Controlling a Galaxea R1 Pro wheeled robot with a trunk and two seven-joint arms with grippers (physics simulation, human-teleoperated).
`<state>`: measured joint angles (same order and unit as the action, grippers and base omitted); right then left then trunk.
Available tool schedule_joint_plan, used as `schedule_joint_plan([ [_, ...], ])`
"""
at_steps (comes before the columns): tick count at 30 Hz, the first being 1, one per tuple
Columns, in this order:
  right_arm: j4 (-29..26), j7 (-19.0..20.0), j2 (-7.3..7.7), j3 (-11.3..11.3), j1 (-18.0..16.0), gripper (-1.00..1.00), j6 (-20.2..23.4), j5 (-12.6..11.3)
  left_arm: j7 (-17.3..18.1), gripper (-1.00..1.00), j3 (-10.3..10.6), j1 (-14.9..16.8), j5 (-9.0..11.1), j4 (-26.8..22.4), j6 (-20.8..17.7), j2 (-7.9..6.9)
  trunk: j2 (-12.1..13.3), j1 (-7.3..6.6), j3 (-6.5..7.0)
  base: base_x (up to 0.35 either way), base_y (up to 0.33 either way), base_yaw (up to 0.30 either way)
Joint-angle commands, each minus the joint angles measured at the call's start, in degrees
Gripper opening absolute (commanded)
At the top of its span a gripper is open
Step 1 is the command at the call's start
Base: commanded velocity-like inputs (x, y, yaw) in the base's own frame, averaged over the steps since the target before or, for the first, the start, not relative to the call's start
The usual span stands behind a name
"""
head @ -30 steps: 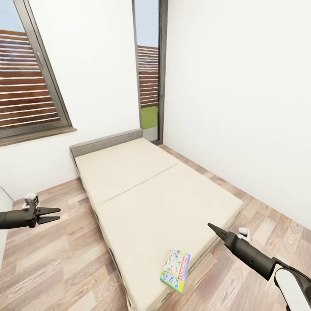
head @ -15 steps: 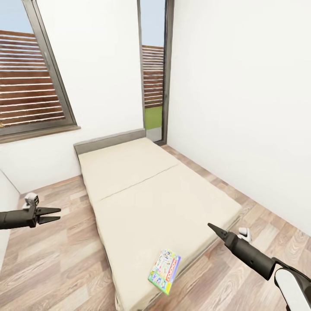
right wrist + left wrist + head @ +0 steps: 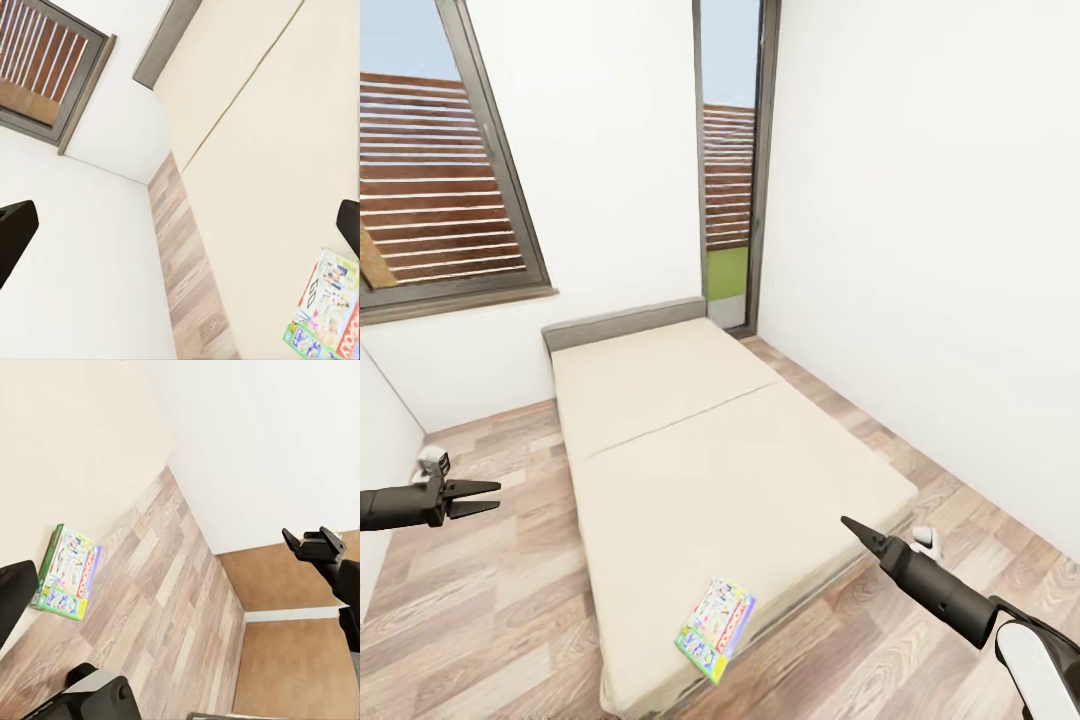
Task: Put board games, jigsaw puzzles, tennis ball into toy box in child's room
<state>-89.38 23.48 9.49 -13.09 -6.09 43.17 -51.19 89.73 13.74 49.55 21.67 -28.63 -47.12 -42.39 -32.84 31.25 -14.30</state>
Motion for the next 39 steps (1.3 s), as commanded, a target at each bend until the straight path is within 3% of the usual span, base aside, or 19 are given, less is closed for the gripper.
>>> schedule_joint_plan([
  [1,0.0,0.16,0.0,-0.09,-0.03,1.0,0.34,-0.05,0.27,1.0,0.4,0.11,0.2,0.03,-0.61,-0.06,-0.09,0.02,-0.1,0.0,-0.301,0.139],
  [24,-0.07,0.16,0.0,-0.02,-0.04,1.0,0.34,-0.05,0.27,1.0,0.41,0.11,0.24,0.03,-0.61,-0.06,-0.09,0.02,-0.1,-0.029,-0.298,0.161],
  [39,-0.09,0.16,0.0,1.01,-0.04,1.0,0.34,-0.01,0.27,1.0,0.41,0.11,0.13,0.03,-0.61,0.03,-0.09,0.02,-0.1,-0.015,-0.066,0.176],
])
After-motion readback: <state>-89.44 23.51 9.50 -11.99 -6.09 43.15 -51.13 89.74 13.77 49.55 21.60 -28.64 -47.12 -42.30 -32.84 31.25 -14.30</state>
